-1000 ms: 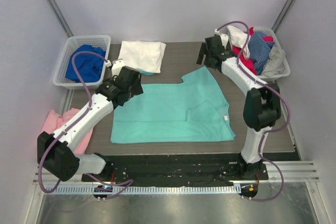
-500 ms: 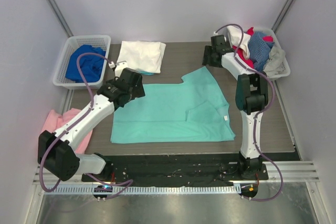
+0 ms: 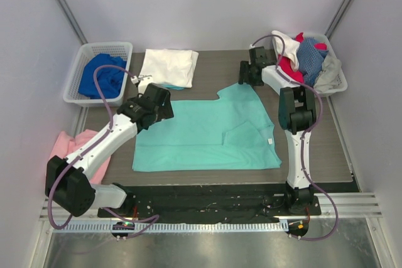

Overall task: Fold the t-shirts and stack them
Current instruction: Fold the tshirt

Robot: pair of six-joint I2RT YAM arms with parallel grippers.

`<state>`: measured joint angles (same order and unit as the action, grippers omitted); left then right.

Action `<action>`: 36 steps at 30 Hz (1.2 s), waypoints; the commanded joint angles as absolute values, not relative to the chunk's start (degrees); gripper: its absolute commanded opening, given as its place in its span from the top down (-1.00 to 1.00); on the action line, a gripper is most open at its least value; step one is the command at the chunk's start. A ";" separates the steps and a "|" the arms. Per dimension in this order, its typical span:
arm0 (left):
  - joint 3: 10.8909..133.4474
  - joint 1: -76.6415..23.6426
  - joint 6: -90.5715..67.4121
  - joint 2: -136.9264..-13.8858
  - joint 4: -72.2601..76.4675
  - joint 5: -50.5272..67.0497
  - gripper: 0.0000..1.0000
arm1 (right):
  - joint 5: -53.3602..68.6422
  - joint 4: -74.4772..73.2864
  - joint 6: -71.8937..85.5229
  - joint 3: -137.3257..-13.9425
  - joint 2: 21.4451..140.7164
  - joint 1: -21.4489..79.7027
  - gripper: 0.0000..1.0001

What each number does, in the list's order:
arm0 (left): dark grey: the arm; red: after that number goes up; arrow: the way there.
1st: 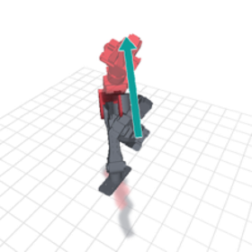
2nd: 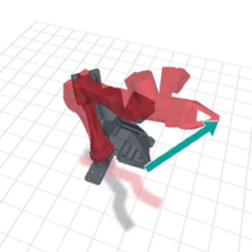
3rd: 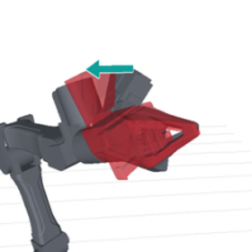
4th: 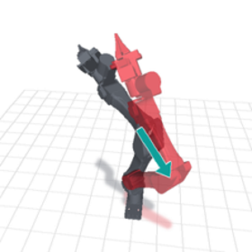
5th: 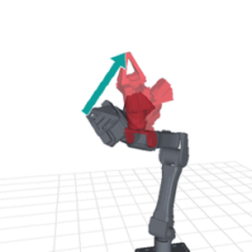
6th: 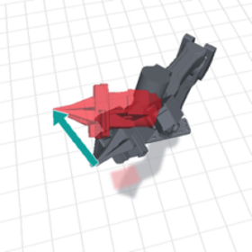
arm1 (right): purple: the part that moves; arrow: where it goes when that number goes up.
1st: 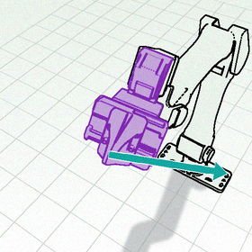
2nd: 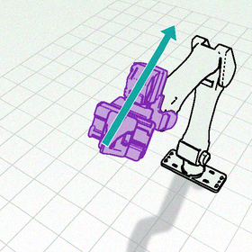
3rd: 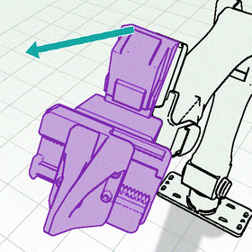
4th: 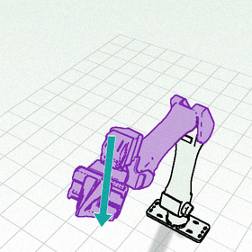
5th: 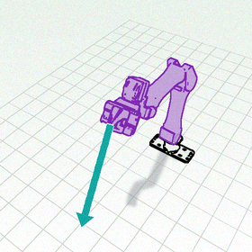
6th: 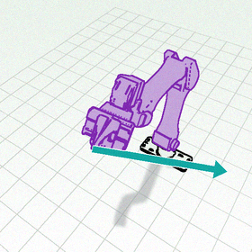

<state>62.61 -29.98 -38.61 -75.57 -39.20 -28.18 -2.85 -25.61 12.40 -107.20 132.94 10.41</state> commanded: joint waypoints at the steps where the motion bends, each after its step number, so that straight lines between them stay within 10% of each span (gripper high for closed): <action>1: 61.96 -29.79 -39.11 -73.48 -37.53 -28.21 -0.99 | -1.67 -25.58 11.17 -109.77 134.65 10.46 -0.37; 13: 60.56 -29.36 -39.37 -71.98 -37.97 -28.74 -0.99 | -0.70 -28.04 11.07 -114.08 138.95 10.55 -0.08; 21: 60.56 -25.33 -38.41 -73.03 -36.22 -26.38 -1.00 | 2.20 -28.83 11.16 -113.73 139.13 10.46 0.98; 36: 71.80 -12.84 -30.41 -100.00 -24.79 -22.59 -0.76 | 2.46 -28.65 12.22 -112.59 138.08 10.37 0.98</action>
<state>68.05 -14.57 -32.49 -96.40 -28.56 -23.55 1.67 -25.87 11.97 -113.14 137.40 10.22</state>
